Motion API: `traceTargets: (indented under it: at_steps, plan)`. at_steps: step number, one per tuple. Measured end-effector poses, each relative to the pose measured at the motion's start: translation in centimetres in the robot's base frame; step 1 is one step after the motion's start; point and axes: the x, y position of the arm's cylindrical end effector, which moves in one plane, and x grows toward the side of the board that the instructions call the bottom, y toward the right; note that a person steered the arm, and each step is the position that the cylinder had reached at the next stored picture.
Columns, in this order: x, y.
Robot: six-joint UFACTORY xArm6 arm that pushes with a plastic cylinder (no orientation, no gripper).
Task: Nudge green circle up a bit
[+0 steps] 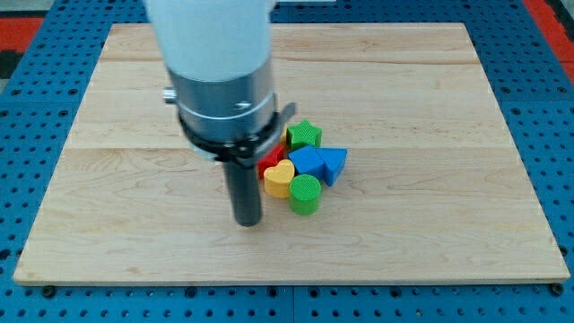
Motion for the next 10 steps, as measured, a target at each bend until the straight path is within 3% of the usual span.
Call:
traceTargets:
  at_steps: [2, 4, 10]
  plan:
    - [1.4, 7.8]
    - [0.6, 4.0]
    - [-0.9, 5.2]
